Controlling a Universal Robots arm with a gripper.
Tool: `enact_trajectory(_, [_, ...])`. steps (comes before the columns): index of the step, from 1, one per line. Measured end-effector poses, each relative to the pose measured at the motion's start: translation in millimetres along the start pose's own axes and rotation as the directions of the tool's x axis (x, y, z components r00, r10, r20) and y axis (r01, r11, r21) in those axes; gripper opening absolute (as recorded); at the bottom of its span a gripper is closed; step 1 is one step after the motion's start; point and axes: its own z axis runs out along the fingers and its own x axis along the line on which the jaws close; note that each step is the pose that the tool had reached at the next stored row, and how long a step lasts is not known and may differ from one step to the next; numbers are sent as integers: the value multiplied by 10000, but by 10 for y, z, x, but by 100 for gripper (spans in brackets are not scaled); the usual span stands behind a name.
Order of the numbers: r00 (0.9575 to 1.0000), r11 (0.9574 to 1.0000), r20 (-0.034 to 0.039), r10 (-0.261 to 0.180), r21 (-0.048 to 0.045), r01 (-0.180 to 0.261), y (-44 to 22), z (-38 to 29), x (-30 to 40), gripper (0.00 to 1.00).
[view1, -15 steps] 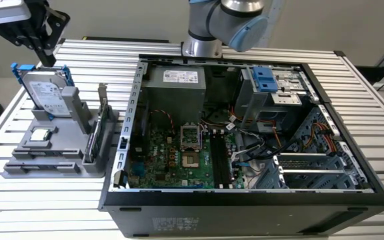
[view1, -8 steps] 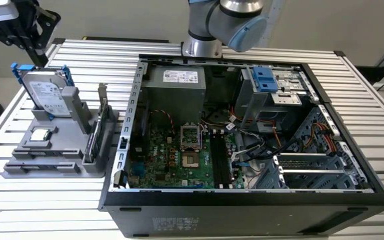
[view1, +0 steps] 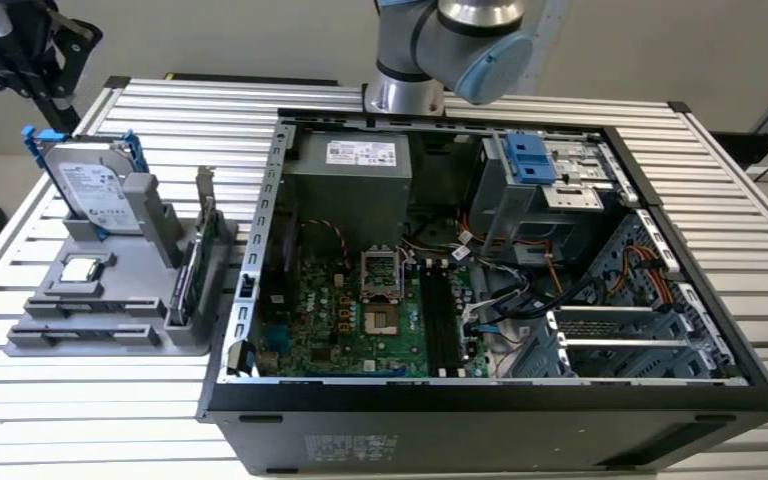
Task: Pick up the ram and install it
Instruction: 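Reach for the ram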
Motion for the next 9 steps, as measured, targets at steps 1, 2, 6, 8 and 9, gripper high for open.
enact_trajectory(1, [10000, 10000, 0, 0, 0, 0, -1, 0, 15, 0])
enact_trajectory(2, [10000, 10000, 0, 0, 0, 0, -2, -1, 29, 0])
enact_trajectory(6, [10000, 10000, 0, 0, 0, 0, -6, -2, 87, 0])
enact_trajectory(8, [10000, 10000, 0, 0, 0, 0, -8, -3, 106, 0])
enact_trajectory(9, [10000, 10000, 1, 0, -1, 0, -8, -2, 112, 0])
